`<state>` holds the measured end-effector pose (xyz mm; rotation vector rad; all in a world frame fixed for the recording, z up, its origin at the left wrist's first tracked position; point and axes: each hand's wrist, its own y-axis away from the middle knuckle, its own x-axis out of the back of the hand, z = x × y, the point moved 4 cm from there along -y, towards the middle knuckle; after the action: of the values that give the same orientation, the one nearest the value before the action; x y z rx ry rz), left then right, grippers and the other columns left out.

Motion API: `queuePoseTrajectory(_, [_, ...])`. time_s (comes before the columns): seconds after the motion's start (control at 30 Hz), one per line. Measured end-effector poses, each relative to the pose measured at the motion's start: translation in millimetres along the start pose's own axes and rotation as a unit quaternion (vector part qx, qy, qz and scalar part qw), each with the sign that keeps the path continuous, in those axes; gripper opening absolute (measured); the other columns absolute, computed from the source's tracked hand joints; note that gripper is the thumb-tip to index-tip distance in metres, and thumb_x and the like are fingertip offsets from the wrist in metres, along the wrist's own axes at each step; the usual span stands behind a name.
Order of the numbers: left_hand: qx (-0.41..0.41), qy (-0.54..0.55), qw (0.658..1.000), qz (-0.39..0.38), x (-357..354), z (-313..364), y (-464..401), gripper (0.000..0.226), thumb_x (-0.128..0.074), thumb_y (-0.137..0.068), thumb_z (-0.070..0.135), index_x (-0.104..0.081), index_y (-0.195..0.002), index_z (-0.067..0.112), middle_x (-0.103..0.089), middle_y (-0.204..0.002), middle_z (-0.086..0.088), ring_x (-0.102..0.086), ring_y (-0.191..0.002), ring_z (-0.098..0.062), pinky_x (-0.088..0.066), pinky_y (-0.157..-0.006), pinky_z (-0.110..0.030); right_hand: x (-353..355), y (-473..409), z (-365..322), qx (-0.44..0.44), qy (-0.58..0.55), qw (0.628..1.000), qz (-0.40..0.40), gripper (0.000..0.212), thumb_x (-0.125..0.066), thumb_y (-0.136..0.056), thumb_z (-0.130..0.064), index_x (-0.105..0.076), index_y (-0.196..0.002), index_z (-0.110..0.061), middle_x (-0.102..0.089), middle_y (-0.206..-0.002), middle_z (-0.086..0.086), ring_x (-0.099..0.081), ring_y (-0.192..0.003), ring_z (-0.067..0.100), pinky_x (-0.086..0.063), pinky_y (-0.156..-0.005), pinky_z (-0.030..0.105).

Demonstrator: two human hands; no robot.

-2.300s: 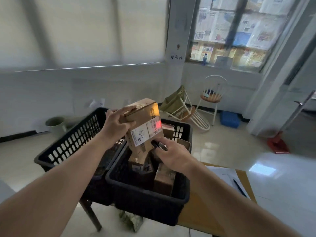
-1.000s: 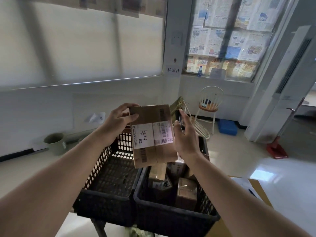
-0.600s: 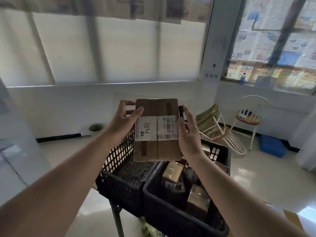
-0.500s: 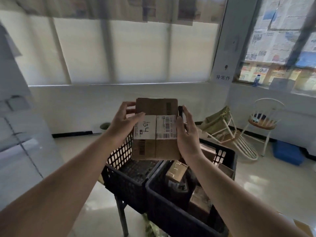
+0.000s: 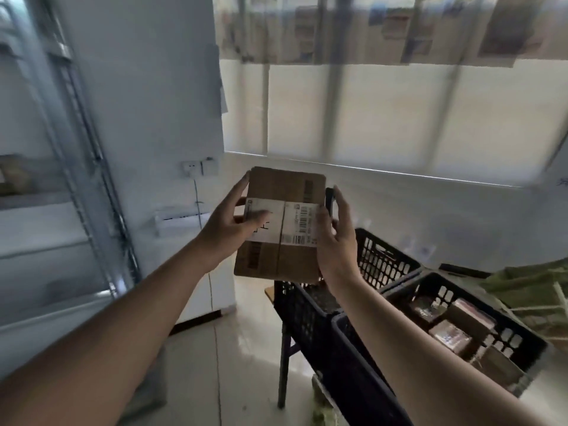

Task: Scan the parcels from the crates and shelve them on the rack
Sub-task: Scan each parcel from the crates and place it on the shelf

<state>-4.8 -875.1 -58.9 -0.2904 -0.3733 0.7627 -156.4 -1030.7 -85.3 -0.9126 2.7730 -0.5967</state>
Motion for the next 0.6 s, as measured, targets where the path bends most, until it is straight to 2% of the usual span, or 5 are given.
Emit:
queuePoseTrajectory(0.23, [-0.014, -0.054, 0.996, 0.07, 104.6, 25.3, 63.5, 0.089, -0.074, -0.088, 0.047, -0.018, -0.154, 0.068, -0.053, -0.143, 0.018, -0.063, -0.118, 0.009, -0.062, -0.093, -0.033, -103.3, 31.6, -38.0, 0.032, -0.069, 0.993, -0.085, 0.051, -0.054, -0.11, -0.042, -0.038, -0.157, -0.048, -0.069, -0.119, 0.01, -0.075, -0.098, 0.021, -0.067, -0.077, 0.049])
queuePoseTrajectory(0.33, [0.005, -0.073, 0.993, 0.089, 157.2, 30.2, 95.4, 0.095, -0.079, -0.088, 0.041, -0.015, -0.15, 0.075, -0.054, -0.145, 0.016, -0.067, -0.121, -0.008, -0.061, -0.096, -0.042, -150.6, 53.7, -52.3, 0.039, -0.088, 0.988, -0.119, 0.051, -0.053, -0.11, -0.043, -0.037, -0.158, -0.048, -0.069, -0.122, 0.009, -0.075, -0.102, 0.02, -0.068, -0.077, 0.047])
queuePoseTrajectory(0.4, [0.014, -0.101, 0.99, 0.1, 193.7, 33.5, 119.4, 0.105, -0.084, -0.087, 0.03, -0.013, -0.149, 0.076, -0.053, -0.14, 0.024, -0.067, -0.115, 0.003, -0.062, -0.094, -0.036, -184.5, 73.7, -60.2, 0.036, -0.094, 0.985, -0.137, 0.051, -0.053, -0.109, -0.045, -0.037, -0.158, -0.05, -0.07, -0.124, 0.008, -0.075, -0.104, 0.02, -0.067, -0.079, 0.05])
queuePoseTrajectory(0.47, [0.012, -0.126, 0.986, 0.108, 228.0, 35.9, 144.4, 0.115, -0.087, -0.084, 0.02, -0.011, -0.153, 0.072, -0.049, -0.135, 0.032, -0.06, -0.112, 0.02, -0.059, -0.085, -0.018, -219.5, 95.3, -68.2, 0.033, -0.11, 0.981, -0.156, 0.051, -0.053, -0.109, -0.045, -0.036, -0.158, -0.049, -0.069, -0.125, 0.008, -0.075, -0.105, 0.019, -0.067, -0.08, 0.052])
queuePoseTrajectory(0.6, [0.026, -0.136, 0.981, 0.132, 300.0, 37.5, 201.7, 0.119, -0.086, -0.084, 0.011, -0.01, -0.155, 0.069, -0.041, -0.14, 0.036, -0.057, -0.118, 0.017, -0.058, -0.084, -0.016, -294.4, 144.7, -84.3, 0.028, -0.13, 0.972, -0.192, 0.053, -0.053, -0.11, -0.041, -0.035, -0.16, -0.045, -0.066, -0.129, 0.01, -0.074, -0.107, 0.018, -0.067, -0.081, 0.051])
